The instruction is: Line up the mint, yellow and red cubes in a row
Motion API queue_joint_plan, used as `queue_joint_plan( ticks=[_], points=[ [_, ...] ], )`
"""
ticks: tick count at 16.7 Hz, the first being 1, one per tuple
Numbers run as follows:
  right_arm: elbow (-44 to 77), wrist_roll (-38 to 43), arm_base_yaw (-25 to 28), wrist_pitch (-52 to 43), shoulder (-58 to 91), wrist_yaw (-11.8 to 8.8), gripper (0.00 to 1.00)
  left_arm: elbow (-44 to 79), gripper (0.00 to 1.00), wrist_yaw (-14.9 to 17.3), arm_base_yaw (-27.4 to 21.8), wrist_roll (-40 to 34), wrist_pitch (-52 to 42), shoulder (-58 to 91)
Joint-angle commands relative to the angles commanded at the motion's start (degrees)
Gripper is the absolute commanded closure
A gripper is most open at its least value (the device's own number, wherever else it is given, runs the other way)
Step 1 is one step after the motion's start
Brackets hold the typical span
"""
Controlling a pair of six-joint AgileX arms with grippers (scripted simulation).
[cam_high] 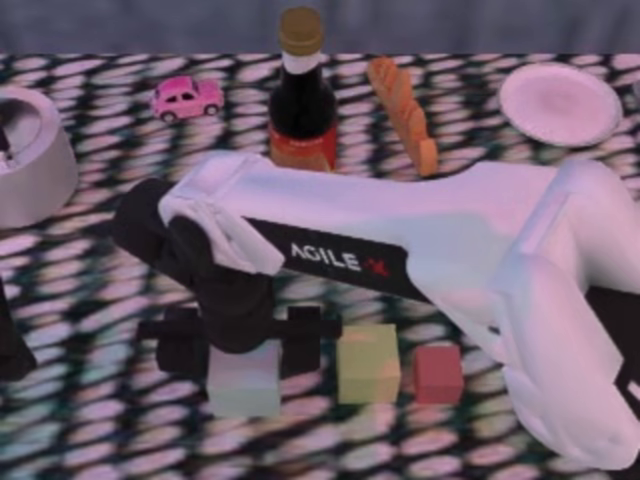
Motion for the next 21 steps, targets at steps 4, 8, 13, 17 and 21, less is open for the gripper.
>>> queue_joint_plan(
  ticks=[4,8,13,17,21],
  points=[
    [0.0,0.0,0.0,0.0,0.0,0.0,0.00,0.0,0.00,0.0,0.0,0.0,0.0,0.0],
    [0.0,0.0,0.0,0.0,0.0,0.0,0.00,0.0,0.00,0.0,0.0,0.0,0.0,0.0],
    [1.0,0.0,0.0,-1.0,0.0,0.0,0.00,0.0,0.00,0.0,0.0,0.0,0.0,0.0],
    [8.1,0.2,0.2,-9.5,-0.9,0.0,0.00,0.0,0.00,0.0,0.0,0.0,0.0,0.0],
    [12.5,0.0,0.5,-14.4,-1.9,0.0,0.00,0.0,0.00,0.0,0.0,0.0,0.0,0.0]
  ],
)
